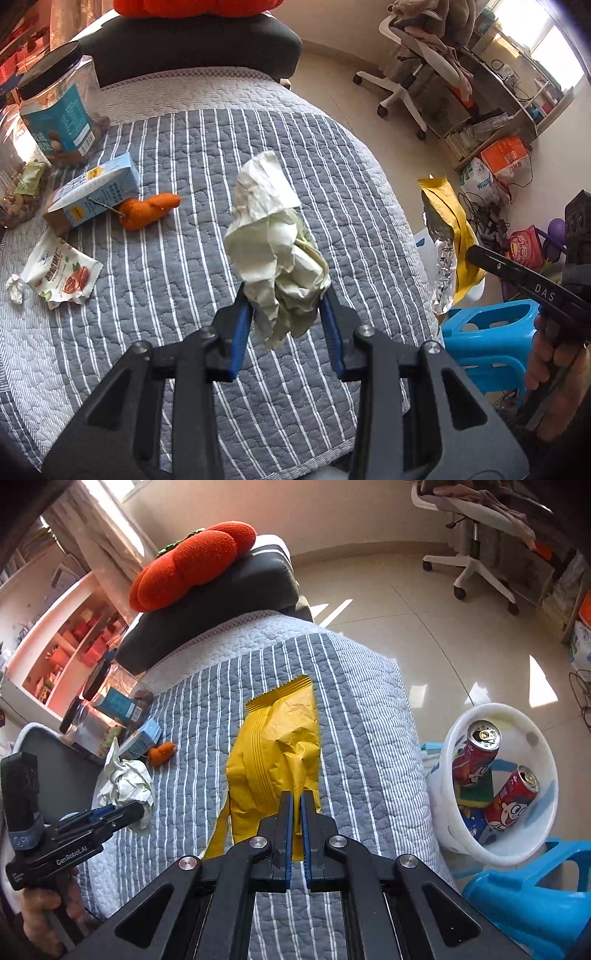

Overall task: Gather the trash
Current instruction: 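Carry the paper and yellow wrapper into the white bin and open both grippers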

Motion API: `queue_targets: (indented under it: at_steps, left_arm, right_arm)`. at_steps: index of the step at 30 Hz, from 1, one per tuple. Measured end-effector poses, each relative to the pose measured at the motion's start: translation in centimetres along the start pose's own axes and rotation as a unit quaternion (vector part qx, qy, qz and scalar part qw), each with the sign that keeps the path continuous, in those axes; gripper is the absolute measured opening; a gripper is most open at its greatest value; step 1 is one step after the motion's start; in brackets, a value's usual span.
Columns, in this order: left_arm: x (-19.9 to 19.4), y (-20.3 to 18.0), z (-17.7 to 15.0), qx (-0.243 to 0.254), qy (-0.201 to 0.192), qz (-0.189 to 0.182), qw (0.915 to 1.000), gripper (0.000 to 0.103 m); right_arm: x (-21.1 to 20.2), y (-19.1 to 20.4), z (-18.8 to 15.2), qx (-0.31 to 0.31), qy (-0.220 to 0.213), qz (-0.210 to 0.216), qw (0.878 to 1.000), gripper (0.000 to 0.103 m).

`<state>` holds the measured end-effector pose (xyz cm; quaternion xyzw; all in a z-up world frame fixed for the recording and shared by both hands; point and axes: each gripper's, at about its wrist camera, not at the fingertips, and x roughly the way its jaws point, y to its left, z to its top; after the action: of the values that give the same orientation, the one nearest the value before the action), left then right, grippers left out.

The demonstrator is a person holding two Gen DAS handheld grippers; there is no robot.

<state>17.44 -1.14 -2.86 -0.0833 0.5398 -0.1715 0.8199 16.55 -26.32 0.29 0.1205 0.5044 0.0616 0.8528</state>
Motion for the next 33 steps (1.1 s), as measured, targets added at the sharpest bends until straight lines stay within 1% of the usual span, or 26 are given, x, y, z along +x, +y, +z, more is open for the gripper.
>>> queue_targets:
  at_steps: [5, 10, 16, 20, 23, 28, 29, 31, 32, 33]
  left_arm:
    - [1.5, -3.7, 0.5, 0.026, 0.007, -0.019, 0.9995, 0.038]
    - [3.3, -8.4, 0.5, 0.064, 0.014, -0.04, 0.9971, 0.038]
    - [5.1, -14.0, 0.2, 0.107, 0.02, -0.07, 0.9916, 0.038]
    - [6.9, -17.3, 0.7, 0.129, 0.026, -0.085, 0.9876, 0.038]
    - [8.3, -19.6, 0.9, 0.149, 0.032, -0.092, 0.984, 0.038]
    - [10.6, -23.4, 1.5, 0.169, 0.049, -0.102, 0.979, 0.038]
    - [10.9, -23.9, 1.7, 0.173, 0.05, -0.103, 0.9781, 0.038]
    - [11.4, -24.9, 1.9, 0.18, 0.052, -0.107, 0.9765, 0.038]
    - [11.6, -25.2, 1.9, 0.182, 0.055, -0.108, 0.9758, 0.038]
    - [11.9, -25.5, 2.0, 0.184, 0.057, -0.108, 0.9755, 0.039]
  right_arm:
    - [-1.8, -3.9, -0.5, 0.025, -0.01, -0.023, 0.999, 0.005]
    - [-4.5, -9.5, -1.4, 0.064, -0.025, -0.05, 0.996, 0.005]
    - [-6.6, -17.6, -2.8, 0.134, -0.033, -0.107, 0.985, 0.005]
    - [-6.6, -21.2, -3.1, 0.155, -0.027, -0.139, 0.978, 0.005]
    - [-5.8, -22.5, -2.8, 0.16, -0.021, -0.146, 0.976, 0.005]
    - [-4.6, -24.0, -2.3, 0.174, -0.014, -0.126, 0.977, 0.006]
    - [-4.4, -24.2, -2.4, 0.179, -0.011, -0.117, 0.977, 0.008]
    - [-4.3, -24.7, -2.5, 0.191, -0.005, -0.105, 0.976, 0.028]
    - [-4.4, -24.9, -2.7, 0.198, -0.004, -0.105, 0.975, 0.033]
    - [-4.6, -25.2, -2.8, 0.204, -0.005, -0.107, 0.973, 0.045]
